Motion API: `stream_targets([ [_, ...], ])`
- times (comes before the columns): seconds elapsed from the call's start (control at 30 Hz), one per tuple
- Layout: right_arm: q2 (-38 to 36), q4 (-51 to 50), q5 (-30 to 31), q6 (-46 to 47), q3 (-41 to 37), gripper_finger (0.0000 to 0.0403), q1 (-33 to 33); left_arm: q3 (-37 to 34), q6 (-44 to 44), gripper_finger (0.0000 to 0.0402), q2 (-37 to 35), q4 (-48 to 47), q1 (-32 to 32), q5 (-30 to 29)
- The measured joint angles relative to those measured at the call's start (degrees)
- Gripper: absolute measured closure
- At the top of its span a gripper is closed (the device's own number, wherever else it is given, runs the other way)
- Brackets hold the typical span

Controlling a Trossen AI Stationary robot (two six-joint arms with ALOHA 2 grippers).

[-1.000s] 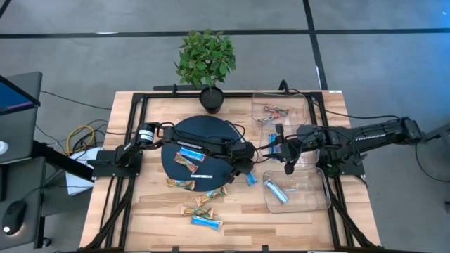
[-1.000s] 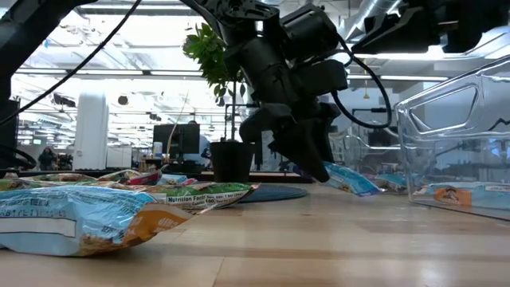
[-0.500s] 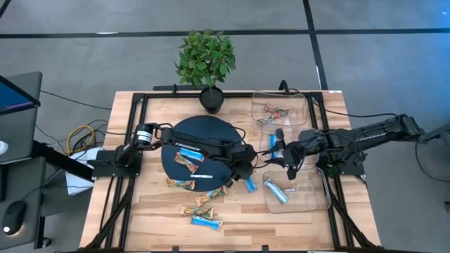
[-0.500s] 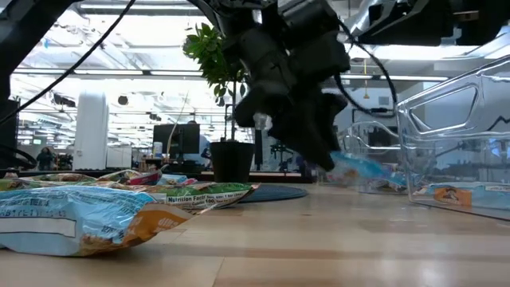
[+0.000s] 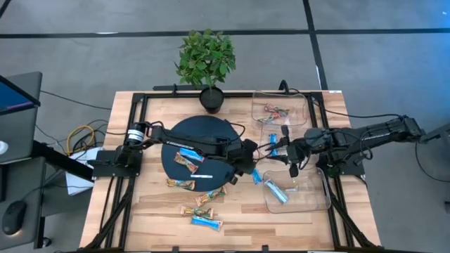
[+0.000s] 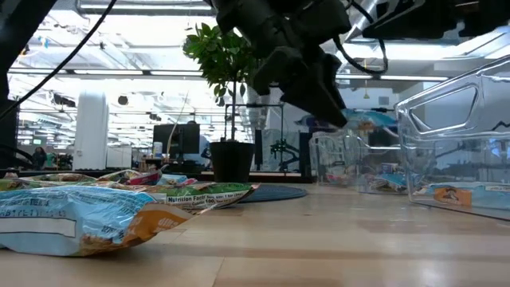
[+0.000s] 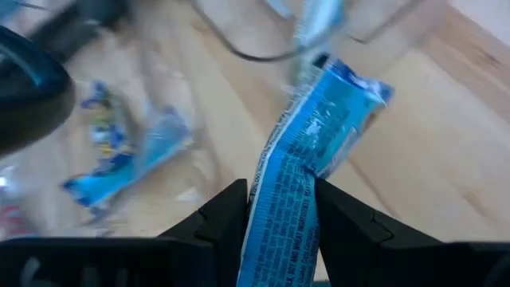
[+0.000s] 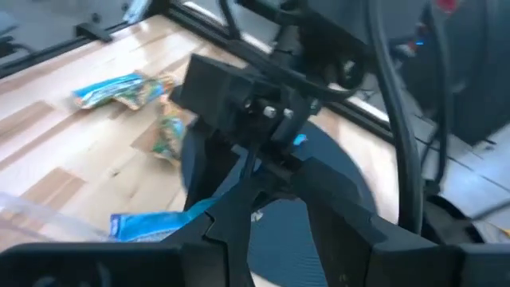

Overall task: Pick and place Granola Bars by type
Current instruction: Put the blue granola bar into the middle transparent bin

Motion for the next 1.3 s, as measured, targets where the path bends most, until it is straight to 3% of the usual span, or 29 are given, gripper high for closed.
stream_targets([
  [0.5,-16.07,-8.40,2.35,3.94,0.00,0.0285,0.00,0.00,-2.48,0.0272,-0.40,15.41,3.54,-3.37],
  [0.7,-20.27,-9.97,2.34,5.07,0.00,0.0285,0.00,0.00,-4.05,0.0272,-0.19,23.03,5.10,-7.22],
  [0.97,-22.08,-9.68,2.29,5.55,0.00,0.0285,-0.02,-0.01,-10.52,0.0272,2.89,30.83,8.58,-0.95],
  [1.3,-22.09,-9.59,2.23,5.08,0.00,0.0285,-0.02,0.07,-13.28,0.0272,7.40,42.70,9.85,0.42],
])
